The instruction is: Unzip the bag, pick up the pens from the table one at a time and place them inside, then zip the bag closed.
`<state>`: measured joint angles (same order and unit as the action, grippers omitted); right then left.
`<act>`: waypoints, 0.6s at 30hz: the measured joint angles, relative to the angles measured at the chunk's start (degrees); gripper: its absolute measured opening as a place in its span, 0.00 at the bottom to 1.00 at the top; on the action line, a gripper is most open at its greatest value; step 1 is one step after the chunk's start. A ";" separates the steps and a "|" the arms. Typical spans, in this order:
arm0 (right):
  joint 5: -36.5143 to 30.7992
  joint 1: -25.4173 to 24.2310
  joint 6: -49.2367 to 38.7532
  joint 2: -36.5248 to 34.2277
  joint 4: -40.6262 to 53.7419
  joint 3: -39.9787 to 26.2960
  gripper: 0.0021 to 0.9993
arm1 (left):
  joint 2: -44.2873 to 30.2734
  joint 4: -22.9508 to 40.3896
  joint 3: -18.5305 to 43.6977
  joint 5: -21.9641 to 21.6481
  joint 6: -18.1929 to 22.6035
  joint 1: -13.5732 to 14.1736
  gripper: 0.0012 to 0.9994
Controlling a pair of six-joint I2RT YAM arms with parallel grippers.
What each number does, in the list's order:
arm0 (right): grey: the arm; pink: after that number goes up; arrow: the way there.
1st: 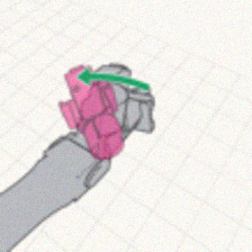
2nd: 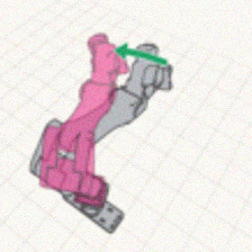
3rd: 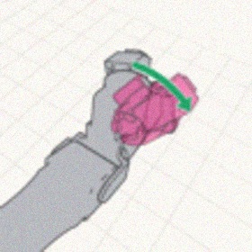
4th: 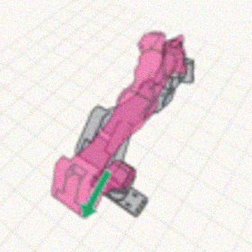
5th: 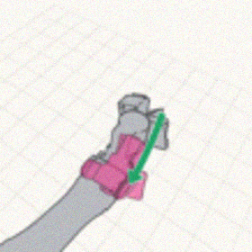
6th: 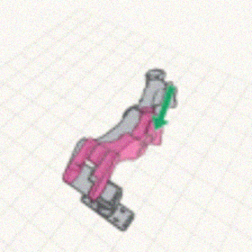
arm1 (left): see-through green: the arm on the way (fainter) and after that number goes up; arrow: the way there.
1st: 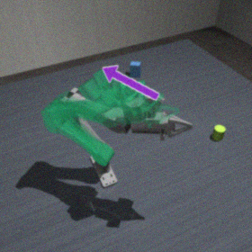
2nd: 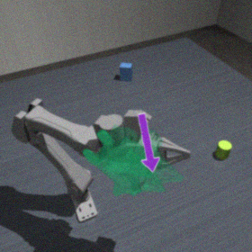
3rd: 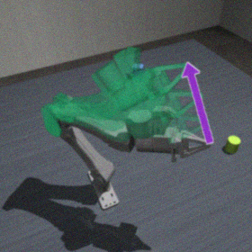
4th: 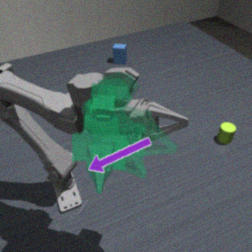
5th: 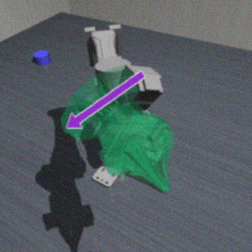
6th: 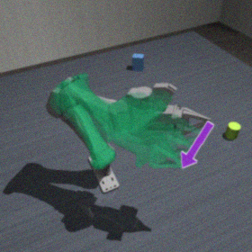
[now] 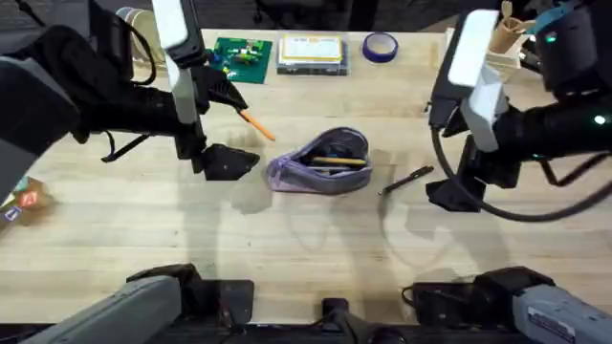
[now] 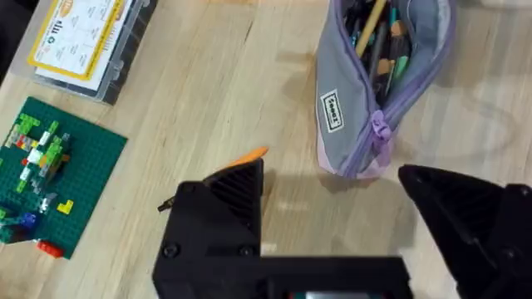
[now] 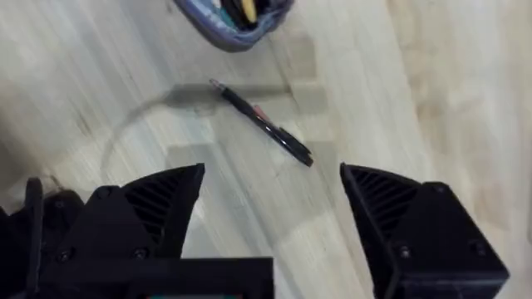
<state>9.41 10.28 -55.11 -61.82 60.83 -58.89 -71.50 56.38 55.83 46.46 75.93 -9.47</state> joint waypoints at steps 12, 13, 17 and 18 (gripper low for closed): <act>2.66 -0.34 -16.79 -9.23 0.88 0.00 1.00 | 0.00 0.42 0.00 0.00 -0.01 0.00 0.99; 2.66 -0.34 -18.52 -10.05 0.87 0.00 1.00 | 0.00 0.44 0.00 0.00 0.00 0.00 0.99; 2.68 -0.34 -24.18 -13.98 0.84 0.00 1.00 | 0.00 0.44 0.00 0.00 -0.01 0.00 0.99; 2.66 -0.34 -25.33 -15.19 0.81 0.00 1.00 | 0.00 0.44 0.00 0.00 0.01 0.00 0.99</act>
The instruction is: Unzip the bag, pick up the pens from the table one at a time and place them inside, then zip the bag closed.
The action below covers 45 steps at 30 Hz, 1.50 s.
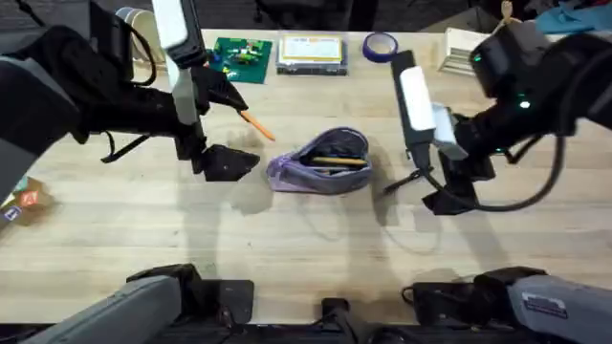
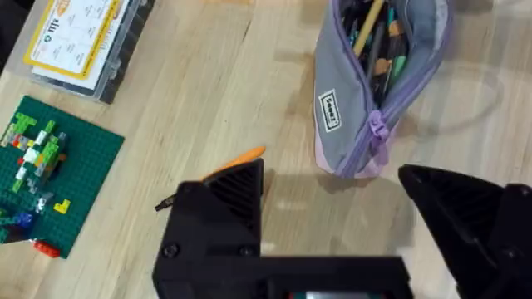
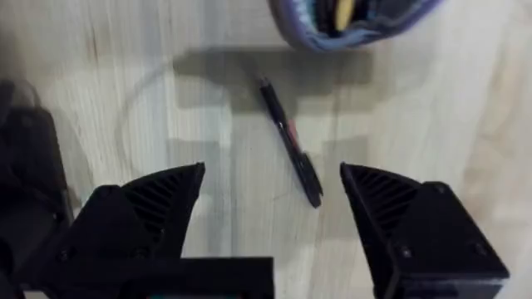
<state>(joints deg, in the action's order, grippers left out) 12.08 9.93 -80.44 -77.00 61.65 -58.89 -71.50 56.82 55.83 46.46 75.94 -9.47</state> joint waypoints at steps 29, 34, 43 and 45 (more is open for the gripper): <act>-0.26 -0.04 -6.23 -18.74 -9.54 -0.93 1.00 | 0.00 -0.02 0.00 0.00 -0.02 0.00 0.99; -0.33 -0.04 -6.43 -18.74 -7.87 -1.07 1.00 | 0.00 0.00 0.00 0.00 0.00 0.00 0.99; -0.46 -0.04 -6.60 -18.74 -7.65 -1.09 0.87 | 0.00 0.00 0.00 0.00 -0.02 0.00 0.99; -0.48 -0.04 -6.60 -18.74 -7.42 -1.09 0.81 | 0.00 0.00 0.00 -0.01 -0.02 0.00 0.99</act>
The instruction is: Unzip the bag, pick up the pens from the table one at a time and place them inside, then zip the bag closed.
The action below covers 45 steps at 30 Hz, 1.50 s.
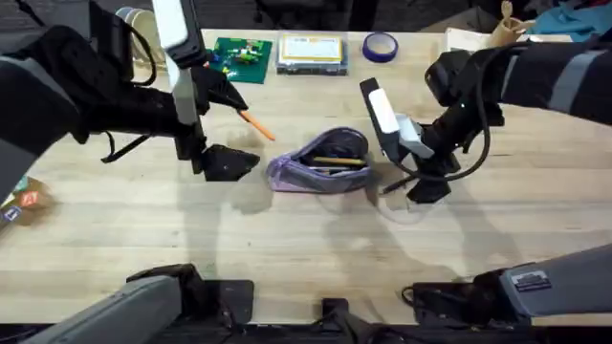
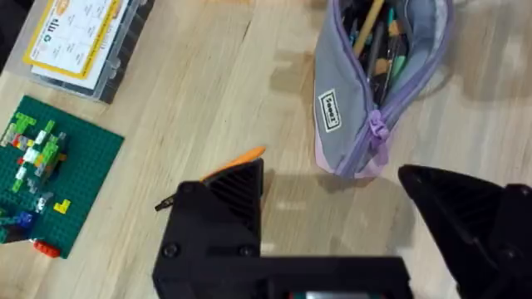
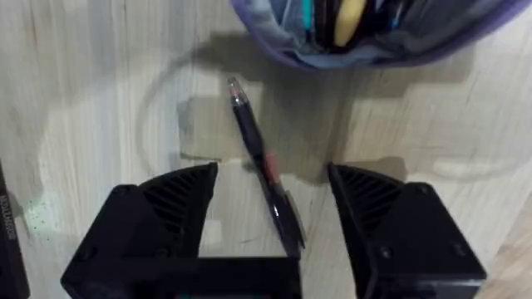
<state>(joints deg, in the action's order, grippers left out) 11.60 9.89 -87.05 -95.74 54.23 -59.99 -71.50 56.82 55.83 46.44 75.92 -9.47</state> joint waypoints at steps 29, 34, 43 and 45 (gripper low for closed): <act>0.87 -0.33 -0.43 0.92 -6.66 2.36 0.04 | 0.00 0.00 0.00 0.01 0.02 0.00 0.99; 0.83 -0.26 -0.33 1.01 -4.72 1.97 0.03 | 0.00 0.00 0.00 -0.01 0.02 0.00 0.99; -0.26 -0.15 0.02 2.31 6.00 -2.28 0.03 | 0.00 0.00 0.00 0.01 0.00 0.00 0.99; -0.33 -0.15 0.02 3.81 7.73 -4.49 0.03 | 0.00 0.00 0.00 -0.01 0.02 0.00 0.99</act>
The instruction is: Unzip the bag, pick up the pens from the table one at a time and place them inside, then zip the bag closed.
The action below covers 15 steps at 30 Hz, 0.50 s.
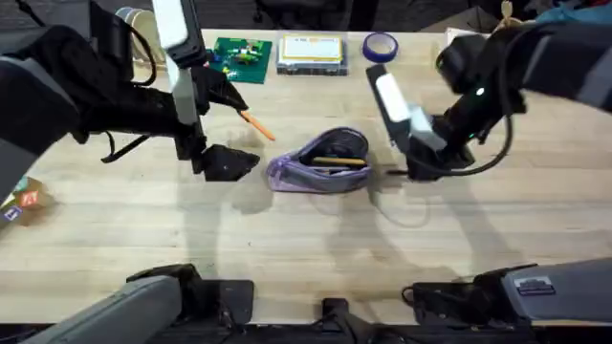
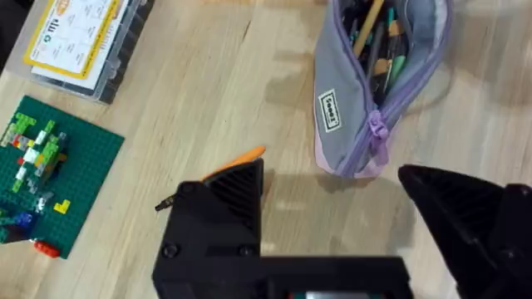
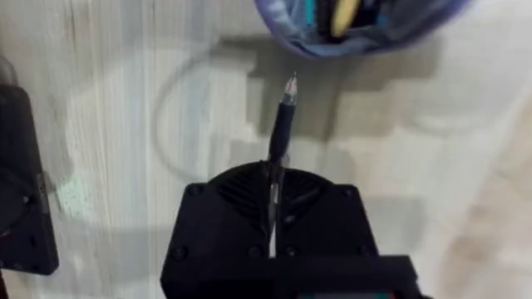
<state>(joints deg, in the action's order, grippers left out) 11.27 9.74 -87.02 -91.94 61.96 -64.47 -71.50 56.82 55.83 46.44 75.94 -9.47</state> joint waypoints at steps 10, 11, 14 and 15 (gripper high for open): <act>-0.07 0.14 7.43 6.54 3.24 -6.04 0.03 | 0.00 0.00 0.00 0.00 0.00 0.00 0.99; -0.08 0.31 7.93 6.96 3.45 -6.23 0.03 | 0.00 0.00 0.00 0.02 0.00 0.00 0.99; -0.08 3.52 9.55 8.42 3.71 -6.46 0.03 | 0.00 0.00 0.00 0.02 0.00 0.00 0.99; -0.09 4.49 9.75 8.47 3.71 -6.49 0.03 | 0.00 0.00 0.00 0.02 -0.02 0.00 0.99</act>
<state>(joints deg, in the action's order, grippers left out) 11.18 14.23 -77.27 -83.46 65.67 -70.96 -71.50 56.82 55.83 46.45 75.92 -9.47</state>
